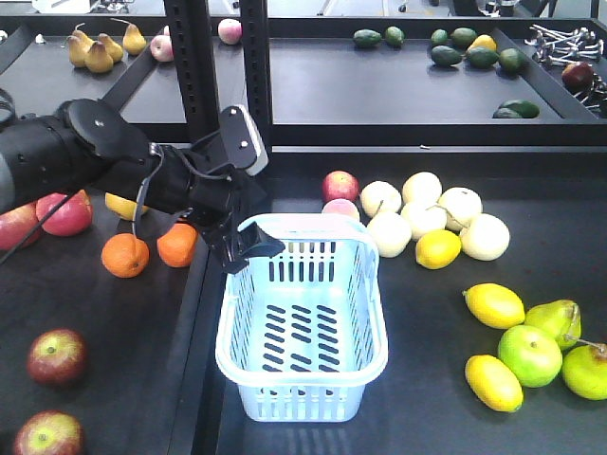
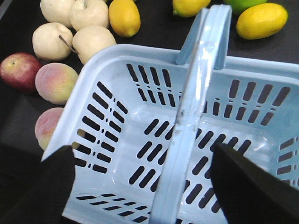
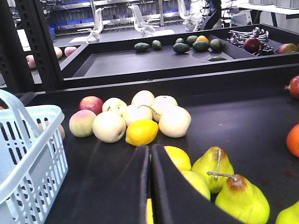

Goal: Pick three apples into basket with both arms
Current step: 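Reach the left gripper over the basket handle, then close the left gripper on the basket handle and lift it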

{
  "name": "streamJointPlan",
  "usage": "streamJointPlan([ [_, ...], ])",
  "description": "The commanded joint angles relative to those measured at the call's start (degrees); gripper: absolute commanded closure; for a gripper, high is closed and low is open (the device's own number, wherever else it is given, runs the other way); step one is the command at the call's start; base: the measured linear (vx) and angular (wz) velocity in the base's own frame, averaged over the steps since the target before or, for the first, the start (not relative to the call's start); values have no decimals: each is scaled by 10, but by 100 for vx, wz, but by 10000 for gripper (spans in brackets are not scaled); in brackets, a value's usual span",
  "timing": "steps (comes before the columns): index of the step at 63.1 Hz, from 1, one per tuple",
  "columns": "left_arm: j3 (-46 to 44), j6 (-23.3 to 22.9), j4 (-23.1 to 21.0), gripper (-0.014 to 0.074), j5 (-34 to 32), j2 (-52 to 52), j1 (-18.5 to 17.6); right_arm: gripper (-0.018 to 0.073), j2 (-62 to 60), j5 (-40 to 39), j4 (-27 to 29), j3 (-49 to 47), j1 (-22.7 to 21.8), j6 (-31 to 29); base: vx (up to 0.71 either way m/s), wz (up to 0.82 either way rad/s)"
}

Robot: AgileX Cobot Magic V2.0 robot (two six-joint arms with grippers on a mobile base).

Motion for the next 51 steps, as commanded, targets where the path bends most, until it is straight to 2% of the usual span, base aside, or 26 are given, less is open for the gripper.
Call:
streamJointPlan([
  [1, -21, 2, -21, 21, -17, -14, -5, 568, -7, -44, -6, 8, -3, -2, 0, 0],
  [12, -21, 1, -22, 29, -17, 19, -5, 568, -7, -44, -6, 8, -3, -2, 0, 0],
  [19, -21, -4, -26, 83, -17, 24, -5, 568, -7, -44, -6, 8, -3, -2, 0, 0],
  [29, -21, -6, -34, 264, -9, 24, -5, 568, -7, -44, -6, 8, -3, -2, 0, 0],
  [42, -21, -35, -43, 596, 37, 7, -5, 568, -7, -44, -6, 8, -3, -2, 0, 0],
  [51, -21, -54, -71, 605, 89, -34, -4, 568, -7, -44, -6, 8, -3, -2, 0, 0],
])
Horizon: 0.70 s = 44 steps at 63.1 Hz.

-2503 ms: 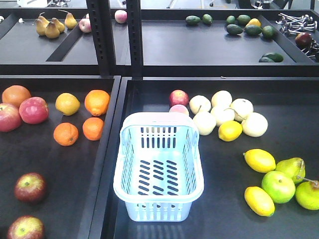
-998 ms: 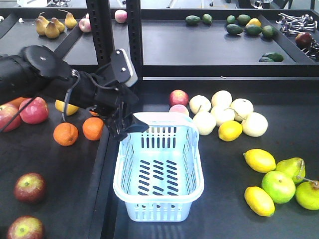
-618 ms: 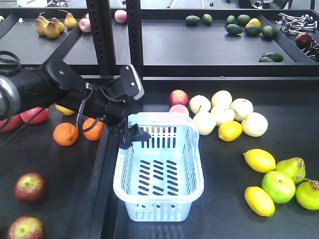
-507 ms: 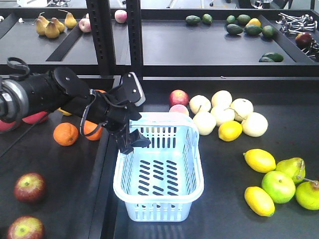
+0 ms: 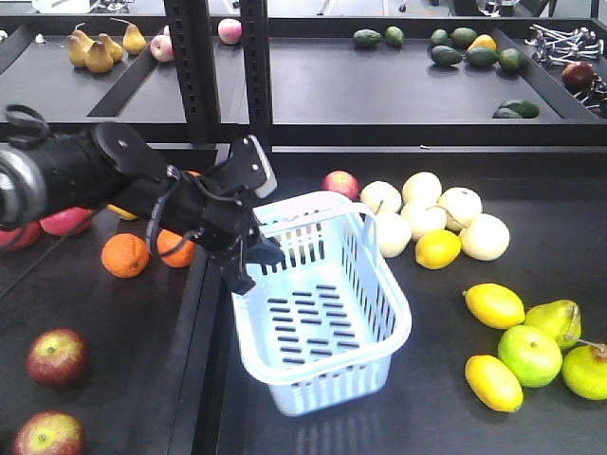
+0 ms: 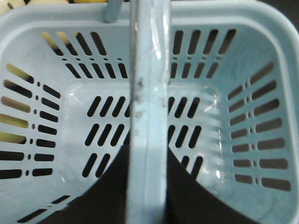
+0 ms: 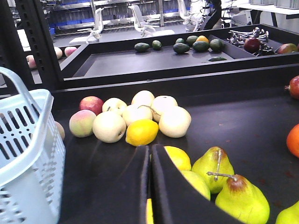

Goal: Pick three apples into basket with both arms
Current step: 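Close the left gripper on the basket handle and lift it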

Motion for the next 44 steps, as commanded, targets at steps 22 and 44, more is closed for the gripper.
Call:
streamJointPlan([
  [22, -15, -243, -52, 605, 99, -229, -4, 568, -7, -44, -6, 8, -3, -2, 0, 0],
  [44, 159, -412, 23, 605, 22, -487, -4, 568, -7, -44, -6, 8, -3, -2, 0, 0],
])
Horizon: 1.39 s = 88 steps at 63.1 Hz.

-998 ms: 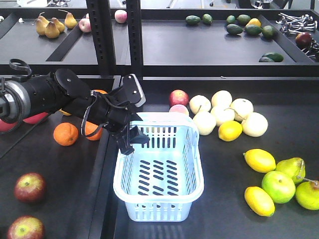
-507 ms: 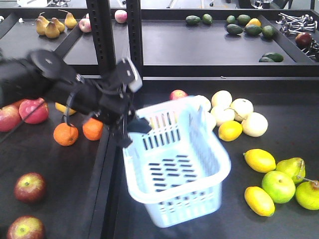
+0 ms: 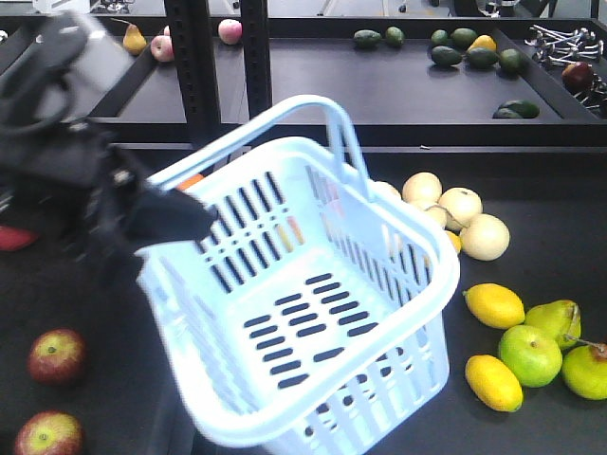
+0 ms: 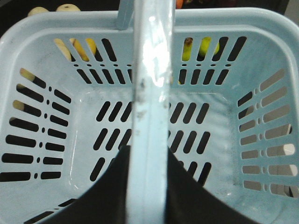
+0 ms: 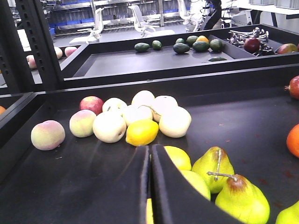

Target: Pick three apples into basket with both arms

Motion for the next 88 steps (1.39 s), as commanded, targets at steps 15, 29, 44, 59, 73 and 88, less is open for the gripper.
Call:
streamJointPlan([
  [15, 185, -99, -31, 605, -151, -269, -3, 568, -7, -44, -6, 8, -3, -2, 0, 0],
  [29, 272, -149, -31, 605, -169, -370, -3, 568, -7, -44, -6, 8, -3, -2, 0, 0],
  [44, 291, -148, -30, 603, -162, -398, -3, 568, -7, -44, -6, 8, -3, -2, 0, 0],
  [59, 291, -148, -30, 603, -159, -398, -3, 568, -7, -44, -6, 8, -3, -2, 0, 0],
  [73, 291, -148, -31, 603, -158, -398, -3, 568, -7, -44, -6, 8, -3, -2, 0, 0],
  [88, 291, -148, -31, 603, -158, -398, -3, 568, -7, -44, -6, 8, -3, -2, 0, 0],
])
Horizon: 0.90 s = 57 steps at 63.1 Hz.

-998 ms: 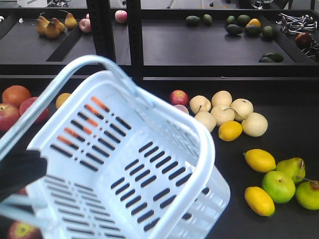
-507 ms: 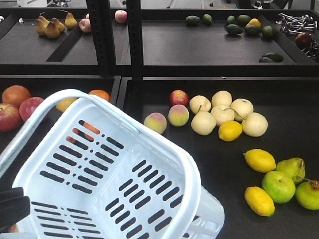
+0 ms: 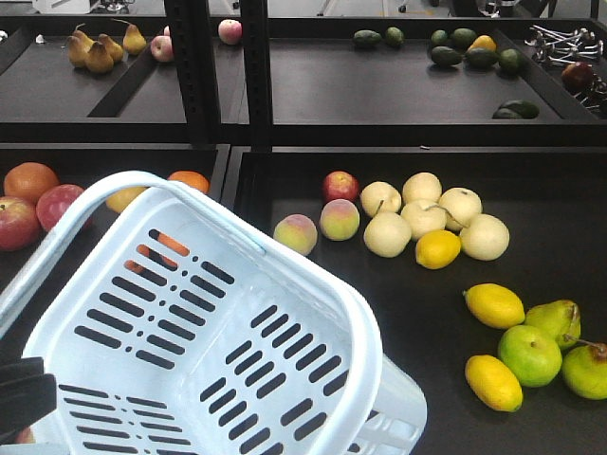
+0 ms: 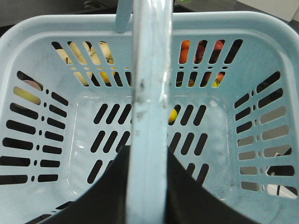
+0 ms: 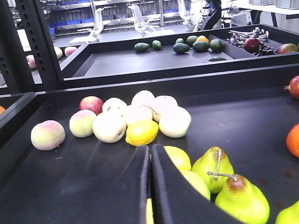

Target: Pick three apples into basket with both arms

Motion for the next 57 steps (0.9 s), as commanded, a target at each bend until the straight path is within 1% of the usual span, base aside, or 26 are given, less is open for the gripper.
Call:
streamJointPlan([
  [1, -17, -4, -35, 603, -47, 3, -3, 568, -7, -44, -6, 8, -3, -2, 0, 0],
  [37, -17, -4, -35, 603, -47, 3, -3, 568, -7, -44, -6, 8, -3, -2, -1, 2],
  [57, -17, -4, -35, 603, -47, 3, -3, 568, -7, -44, -6, 8, -3, -2, -7, 27],
])
